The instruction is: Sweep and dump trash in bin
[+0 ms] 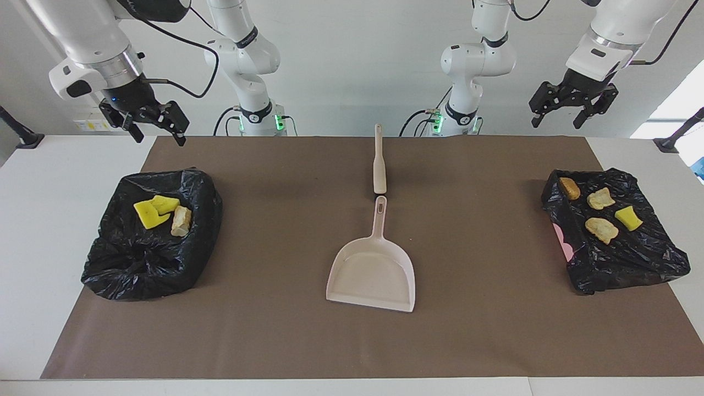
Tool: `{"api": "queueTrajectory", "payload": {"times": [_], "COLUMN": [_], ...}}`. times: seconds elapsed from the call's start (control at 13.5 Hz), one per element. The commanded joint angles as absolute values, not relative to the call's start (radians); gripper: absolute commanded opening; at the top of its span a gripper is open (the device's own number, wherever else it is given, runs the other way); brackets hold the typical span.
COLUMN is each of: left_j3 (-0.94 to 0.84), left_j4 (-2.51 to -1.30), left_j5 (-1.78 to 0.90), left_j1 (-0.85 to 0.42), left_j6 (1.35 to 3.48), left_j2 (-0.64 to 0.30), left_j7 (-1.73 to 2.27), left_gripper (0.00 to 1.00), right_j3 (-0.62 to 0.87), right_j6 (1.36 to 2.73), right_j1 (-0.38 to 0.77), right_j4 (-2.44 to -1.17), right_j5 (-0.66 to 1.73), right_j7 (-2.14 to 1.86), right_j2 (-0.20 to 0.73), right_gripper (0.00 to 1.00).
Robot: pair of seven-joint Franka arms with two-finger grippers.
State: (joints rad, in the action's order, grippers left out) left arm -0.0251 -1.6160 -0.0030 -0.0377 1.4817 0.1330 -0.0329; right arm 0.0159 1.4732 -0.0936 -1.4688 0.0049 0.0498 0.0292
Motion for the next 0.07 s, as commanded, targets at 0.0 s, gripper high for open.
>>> {"api": "queueTrajectory", "payload": {"times": [0.0], "left_j3": [-0.032], "left_j4": [-1.615], "left_j5": [-0.006], "left_j1": [-0.021], "left_j6": [1.471], "left_j2": [0.143], "left_j7": [-0.035], "left_gripper": [1.0], "right_j3": [0.02], "right_j6": [1.465], "right_j1": [-0.095], "right_j4": [-1.468], "right_j5": [0.008], "right_j7": [0.064], "right_j2": [0.026], "right_gripper": [1.0]}}
